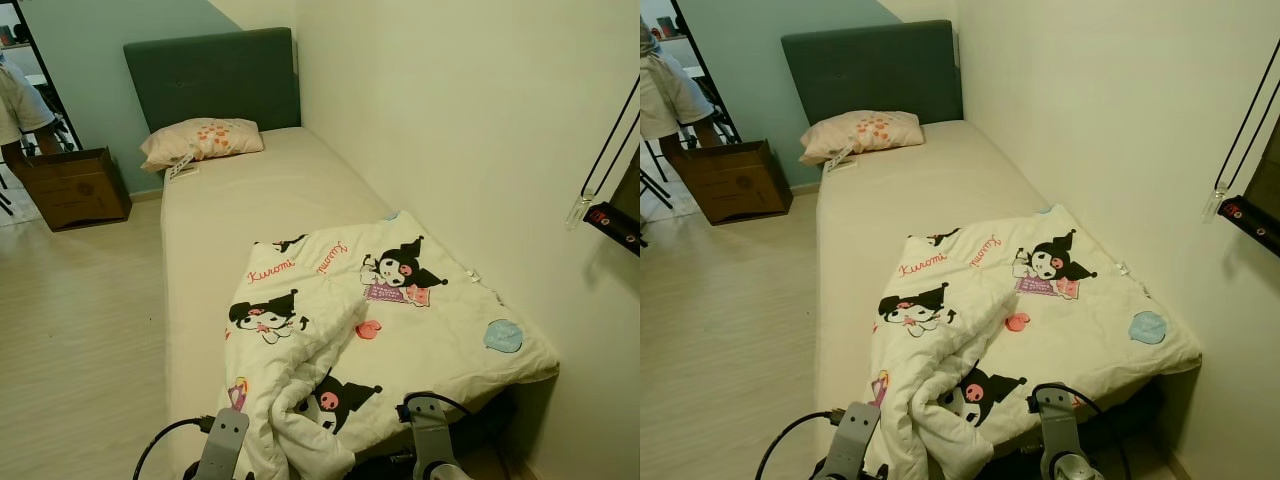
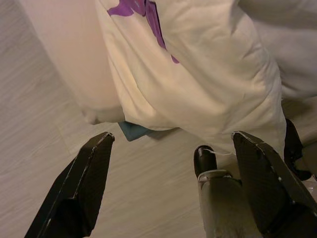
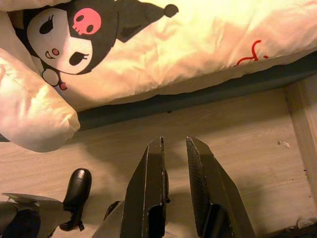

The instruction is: Clean up the room

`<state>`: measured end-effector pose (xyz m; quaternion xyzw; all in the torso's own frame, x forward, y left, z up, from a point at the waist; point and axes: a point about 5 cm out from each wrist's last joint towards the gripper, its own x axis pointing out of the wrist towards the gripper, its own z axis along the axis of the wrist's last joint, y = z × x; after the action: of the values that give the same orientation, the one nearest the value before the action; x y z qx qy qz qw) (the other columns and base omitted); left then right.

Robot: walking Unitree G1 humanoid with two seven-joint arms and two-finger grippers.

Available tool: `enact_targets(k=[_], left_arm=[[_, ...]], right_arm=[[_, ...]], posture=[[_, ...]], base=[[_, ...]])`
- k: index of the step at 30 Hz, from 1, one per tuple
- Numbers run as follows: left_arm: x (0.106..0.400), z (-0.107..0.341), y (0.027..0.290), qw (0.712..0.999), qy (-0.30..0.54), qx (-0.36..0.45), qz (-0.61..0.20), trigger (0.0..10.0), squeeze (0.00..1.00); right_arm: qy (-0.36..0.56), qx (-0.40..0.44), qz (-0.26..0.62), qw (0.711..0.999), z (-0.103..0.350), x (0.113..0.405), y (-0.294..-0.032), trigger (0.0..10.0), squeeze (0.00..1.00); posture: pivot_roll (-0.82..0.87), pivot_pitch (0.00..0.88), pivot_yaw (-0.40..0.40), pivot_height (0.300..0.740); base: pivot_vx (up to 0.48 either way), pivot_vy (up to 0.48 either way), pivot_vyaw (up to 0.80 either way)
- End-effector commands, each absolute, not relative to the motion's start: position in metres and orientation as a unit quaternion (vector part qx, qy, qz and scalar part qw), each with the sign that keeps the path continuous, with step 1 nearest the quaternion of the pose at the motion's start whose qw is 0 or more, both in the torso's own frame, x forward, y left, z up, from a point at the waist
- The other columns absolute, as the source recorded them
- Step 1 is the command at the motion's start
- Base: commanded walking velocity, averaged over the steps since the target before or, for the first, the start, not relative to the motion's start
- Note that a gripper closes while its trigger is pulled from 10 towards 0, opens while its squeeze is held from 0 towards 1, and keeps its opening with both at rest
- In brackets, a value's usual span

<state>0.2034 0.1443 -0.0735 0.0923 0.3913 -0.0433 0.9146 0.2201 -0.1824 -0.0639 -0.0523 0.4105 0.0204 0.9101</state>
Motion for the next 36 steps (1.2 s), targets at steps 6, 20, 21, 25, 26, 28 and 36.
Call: enact_targets(k=[6,20,21,25,26,28,36], left_arm=[[0.189,-0.08,0.159,0.91,0.401,0.104,-0.025,10.0,0.0],[0.181,-0.065,0.167,0.962,0.266,0.061,0.003,10.0,0.0],[0.18,-0.062,0.17,0.965,0.255,0.054,0.006,10.0,0.0],[0.186,-0.054,0.178,0.972,0.225,0.071,0.0,10.0,0.0],[0.186,-0.054,0.178,0.972,0.225,0.071,0.0,10.0,0.0],[0.188,-0.055,0.181,0.968,0.237,0.082,0.017,10.0,0.0],[0.192,-0.061,0.168,0.96,0.269,0.078,0.025,10.0,0.0]], right_arm=[[0.385,-0.047,0.012,0.922,-0.064,0.217,-0.178,10.0,0.0],[0.298,-0.044,0.031,0.953,-0.058,0.214,-0.157,10.0,0.0],[0.285,-0.038,0.028,0.957,-0.056,0.215,-0.155,10.0,0.0],[0.277,-0.02,0.031,0.96,-0.052,0.222,-0.146,10.0,0.0],[0.277,-0.02,0.031,0.96,-0.052,0.222,-0.146,10.0,0.0],[0.299,-0.022,0.033,0.953,-0.055,0.222,-0.149,10.0,0.0],[0.334,-0.035,-0.002,0.942,-0.059,0.22,-0.173,10.0,0.0]], posture=[[-0.07,0.05,-0.003,0.74],[-0.03,0.163,-0.009,0.74],[-0.03,0.177,-0.004,0.74],[-0.01,0.175,-0.021,0.74],[-0.01,0.175,-0.021,0.74],[0.01,0.169,-0.033,0.74],[-0.02,0.122,-0.016,0.74]], base=[[0.0,0.0,0.0],[0.0,0.0,0.0],[0.0,0.0,0.0],[0.0,0.0,0.0],[0.0,0.0,0.0],[0.0,0.0,0.0],[0.0,0.0,0.0]])
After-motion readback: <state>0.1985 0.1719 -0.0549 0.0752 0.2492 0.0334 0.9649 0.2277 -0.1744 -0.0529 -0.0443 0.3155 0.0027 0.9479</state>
